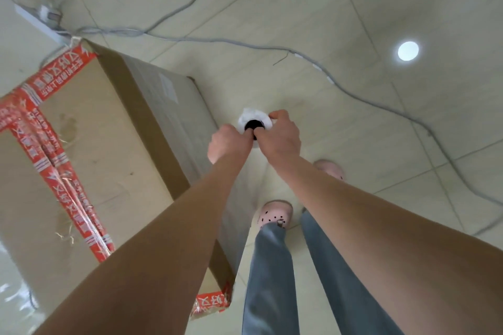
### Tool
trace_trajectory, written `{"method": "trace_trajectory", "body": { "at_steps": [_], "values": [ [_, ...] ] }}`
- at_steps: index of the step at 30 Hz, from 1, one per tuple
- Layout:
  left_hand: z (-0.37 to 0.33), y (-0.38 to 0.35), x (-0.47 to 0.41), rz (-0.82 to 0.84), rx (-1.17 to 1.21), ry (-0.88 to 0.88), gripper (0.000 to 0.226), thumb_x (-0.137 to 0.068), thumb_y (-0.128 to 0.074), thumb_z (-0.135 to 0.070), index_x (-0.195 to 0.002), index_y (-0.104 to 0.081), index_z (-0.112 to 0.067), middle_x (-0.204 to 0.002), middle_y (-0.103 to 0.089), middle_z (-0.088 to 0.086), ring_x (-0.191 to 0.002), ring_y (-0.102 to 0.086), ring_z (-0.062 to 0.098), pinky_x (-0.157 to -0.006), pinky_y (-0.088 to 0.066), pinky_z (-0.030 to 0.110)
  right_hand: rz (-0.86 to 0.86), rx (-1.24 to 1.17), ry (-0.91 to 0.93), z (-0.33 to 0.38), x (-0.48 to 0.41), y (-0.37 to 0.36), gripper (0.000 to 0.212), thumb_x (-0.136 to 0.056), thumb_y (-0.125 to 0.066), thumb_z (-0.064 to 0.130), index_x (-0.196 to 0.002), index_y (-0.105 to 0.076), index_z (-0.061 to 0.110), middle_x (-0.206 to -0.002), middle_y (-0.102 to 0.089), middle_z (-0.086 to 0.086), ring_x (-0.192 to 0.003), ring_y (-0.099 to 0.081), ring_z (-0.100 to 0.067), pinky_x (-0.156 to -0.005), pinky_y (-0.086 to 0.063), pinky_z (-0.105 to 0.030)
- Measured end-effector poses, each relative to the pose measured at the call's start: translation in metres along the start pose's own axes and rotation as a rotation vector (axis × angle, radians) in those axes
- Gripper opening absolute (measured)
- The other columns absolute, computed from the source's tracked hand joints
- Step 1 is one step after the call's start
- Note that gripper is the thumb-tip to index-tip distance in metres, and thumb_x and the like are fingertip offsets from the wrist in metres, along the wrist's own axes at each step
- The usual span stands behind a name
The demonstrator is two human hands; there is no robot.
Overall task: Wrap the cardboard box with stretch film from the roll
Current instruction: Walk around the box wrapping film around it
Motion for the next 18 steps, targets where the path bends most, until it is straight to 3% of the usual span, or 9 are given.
{"method": "trace_trajectory", "body": {
  "at_steps": [2,5,8,10,13,18],
  "values": [
    [-0.007,-0.001,-0.002,0.051,-0.015,-0.041,0.039,-0.083,-0.055,-0.043,-0.102,-0.062,-0.009,-0.094,-0.069,0.009,-0.087,-0.066,0.030,-0.073,-0.054,0.033,0.008,0.006,-0.001,0.005,-0.006,0.003,0.036,-0.084,-0.059,0.021,-0.119,-0.052,0.018,-0.115,-0.060,-0.007,-0.100,-0.059,-0.025,-0.075,-0.043,-0.028],
    [-0.043,0.007,0.002,0.003,-0.173,-0.299,0.031,-0.084,-0.056,-0.027,-0.113,-0.056,-0.018,-0.103,-0.065,0.006,-0.095,-0.061,0.030,-0.068,-0.045,0.031,0.034,0.032,-0.003,0.009,-0.009,0.007,0.035,-0.082,-0.060,0.019,-0.117,-0.055,0.019,-0.114,-0.062,-0.006,-0.104,-0.059,-0.026,-0.088,-0.048,-0.034],
    [-0.072,0.010,0.005,0.012,-0.351,-0.443,0.042,-0.084,-0.052,-0.017,-0.122,-0.058,-0.033,-0.115,-0.062,-0.002,-0.106,-0.059,0.024,-0.075,-0.045,0.029,0.077,0.066,0.015,0.013,-0.013,0.008,0.033,-0.084,-0.061,0.021,-0.116,-0.056,0.020,-0.104,-0.061,0.001,-0.093,-0.059,-0.021,-0.078,-0.046,-0.030],
    [-0.082,0.014,0.001,-0.001,-0.427,-0.439,0.037,-0.079,-0.052,-0.011,-0.110,-0.065,-0.027,-0.104,-0.065,0.001,-0.097,-0.062,0.026,-0.067,-0.043,0.027,0.098,0.096,0.034,0.018,-0.018,0.011,0.027,-0.084,-0.061,0.022,-0.111,-0.059,0.020,-0.092,-0.056,0.005,-0.083,-0.053,-0.018,-0.071,-0.040,-0.025],
    [-0.094,0.021,-0.002,-0.028,-0.506,-0.459,0.024,-0.076,-0.053,-0.009,-0.095,-0.066,-0.018,-0.093,-0.065,0.005,-0.083,-0.061,0.027,-0.060,-0.041,0.027,0.095,0.159,0.087,0.031,-0.026,0.015,0.024,-0.083,-0.058,0.020,-0.106,-0.063,0.023,-0.093,-0.062,0.005,-0.082,-0.054,-0.017,-0.074,-0.042,-0.026],
    [-0.070,0.050,-0.026,-0.110,-0.182,-0.227,0.011,-0.082,-0.055,-0.023,-0.080,-0.057,-0.013,-0.080,-0.055,0.006,-0.076,-0.054,0.029,-0.060,-0.037,0.029,0.009,0.121,0.161,0.058,-0.035,0.014,0.037,-0.084,-0.058,0.016,-0.120,-0.055,0.023,-0.119,-0.057,-0.002,-0.103,-0.058,-0.021,-0.085,-0.043,-0.030]
  ]
}}
Point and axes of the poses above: each hand's wrist, its own x-axis away from the middle knuckle, its own y-axis out of the back of the hand, z = x × y, the point moved 9 cm from there along -x, towards the middle knuckle
